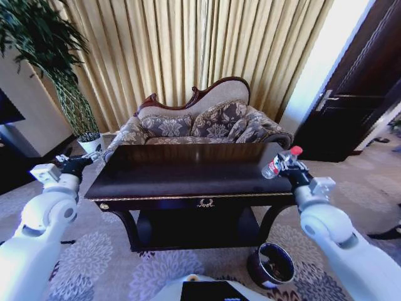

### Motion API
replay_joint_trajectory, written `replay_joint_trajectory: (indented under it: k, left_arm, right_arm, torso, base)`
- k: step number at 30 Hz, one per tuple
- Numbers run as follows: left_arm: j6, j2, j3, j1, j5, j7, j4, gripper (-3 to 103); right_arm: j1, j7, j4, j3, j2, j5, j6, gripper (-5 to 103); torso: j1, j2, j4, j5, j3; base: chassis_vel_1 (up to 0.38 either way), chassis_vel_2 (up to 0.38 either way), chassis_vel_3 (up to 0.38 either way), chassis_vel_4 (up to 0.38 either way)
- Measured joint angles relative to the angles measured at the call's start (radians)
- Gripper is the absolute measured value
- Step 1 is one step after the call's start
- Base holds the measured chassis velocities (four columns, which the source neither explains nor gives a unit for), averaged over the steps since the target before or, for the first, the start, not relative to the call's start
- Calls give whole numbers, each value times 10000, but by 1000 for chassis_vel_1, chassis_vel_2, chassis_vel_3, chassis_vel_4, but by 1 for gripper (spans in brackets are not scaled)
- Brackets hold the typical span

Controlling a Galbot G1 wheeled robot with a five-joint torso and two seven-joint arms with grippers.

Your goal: Move to the front of the table and place the trash on the table into the trash bin.

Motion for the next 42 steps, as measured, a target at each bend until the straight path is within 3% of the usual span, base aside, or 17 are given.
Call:
replay_joint_trajectory:
  k: [9,23,42]
  left_arm:
    - [31,64,45,104,-377,276,-224,100]
    - [237,73,-33,348,-769,453,-532,100]
    - [229,-101,252,349,-507,564,-598,100]
  right_arm:
    - [-592,7,926,325,-110,853,-67,27]
    - [-759,12,1307,273,-33,902,-69,27]
    - [-487,1,1041,-145,102,781,147,27]
  torso:
    - [2,-1,0,-1,2]
    - [1,0,0,0,1]
    - [2,-2,1,0,3]
  base:
    - [0,0,0,0]
    - [99,-99,-93,95]
    - [121,-120,-117,117]
